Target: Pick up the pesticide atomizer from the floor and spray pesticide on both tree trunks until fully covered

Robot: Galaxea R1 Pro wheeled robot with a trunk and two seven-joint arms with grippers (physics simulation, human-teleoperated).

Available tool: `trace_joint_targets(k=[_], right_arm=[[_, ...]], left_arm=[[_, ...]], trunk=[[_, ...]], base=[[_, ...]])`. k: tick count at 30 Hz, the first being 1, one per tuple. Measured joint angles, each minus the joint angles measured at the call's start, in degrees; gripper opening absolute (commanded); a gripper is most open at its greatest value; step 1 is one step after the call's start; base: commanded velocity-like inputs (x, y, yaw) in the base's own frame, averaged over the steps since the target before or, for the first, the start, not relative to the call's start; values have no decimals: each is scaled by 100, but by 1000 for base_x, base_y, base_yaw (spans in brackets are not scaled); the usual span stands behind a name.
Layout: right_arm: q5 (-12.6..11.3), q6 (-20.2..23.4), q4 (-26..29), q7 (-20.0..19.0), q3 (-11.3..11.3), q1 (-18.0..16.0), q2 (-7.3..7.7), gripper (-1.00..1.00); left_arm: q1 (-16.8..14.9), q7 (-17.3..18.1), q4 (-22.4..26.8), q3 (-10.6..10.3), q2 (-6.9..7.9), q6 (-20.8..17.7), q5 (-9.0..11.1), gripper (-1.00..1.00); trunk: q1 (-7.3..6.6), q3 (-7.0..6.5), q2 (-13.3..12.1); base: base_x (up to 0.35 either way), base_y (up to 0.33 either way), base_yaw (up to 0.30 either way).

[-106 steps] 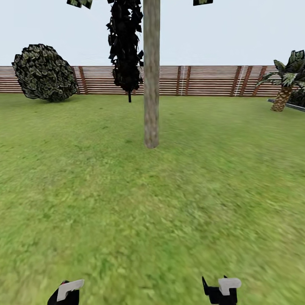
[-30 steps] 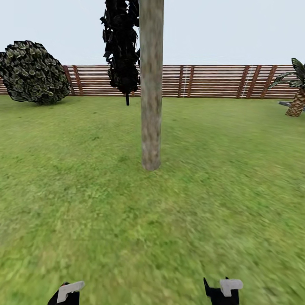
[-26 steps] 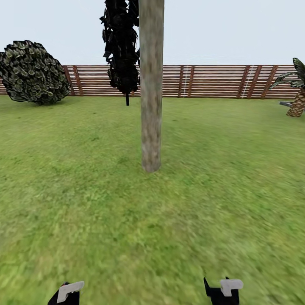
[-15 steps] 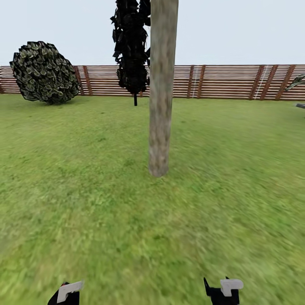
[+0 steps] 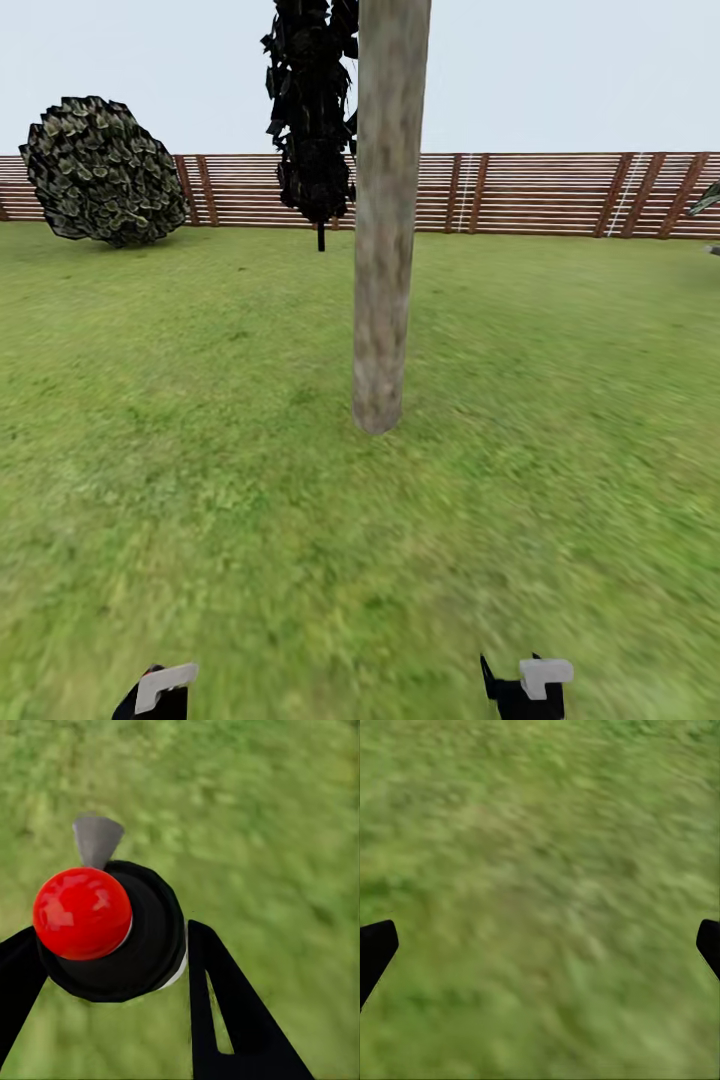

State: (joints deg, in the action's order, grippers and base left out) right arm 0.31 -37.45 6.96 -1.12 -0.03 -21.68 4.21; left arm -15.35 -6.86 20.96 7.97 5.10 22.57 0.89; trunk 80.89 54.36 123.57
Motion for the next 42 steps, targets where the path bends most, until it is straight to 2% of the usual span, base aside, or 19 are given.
trace_joint_targets(k=[11,34,42], right_arm=[[2,1,-6,1,6,0,0,100],[2,-2,-6,1,6,0,-6,100],[2,-2,-4,-1,6,1,-8,100]], left_arm=[[0,-10,-19,0,0,0,-1,-100],[0,-11,-19,0,0,0,-1,-100],[-2,-10,-21,0,-1,1,0,-100]], trunk=[[0,0,0],[1,0,0],[1,0,0]], base=[[333,-38,0],[285,-159,0],[280,-167,-168]])
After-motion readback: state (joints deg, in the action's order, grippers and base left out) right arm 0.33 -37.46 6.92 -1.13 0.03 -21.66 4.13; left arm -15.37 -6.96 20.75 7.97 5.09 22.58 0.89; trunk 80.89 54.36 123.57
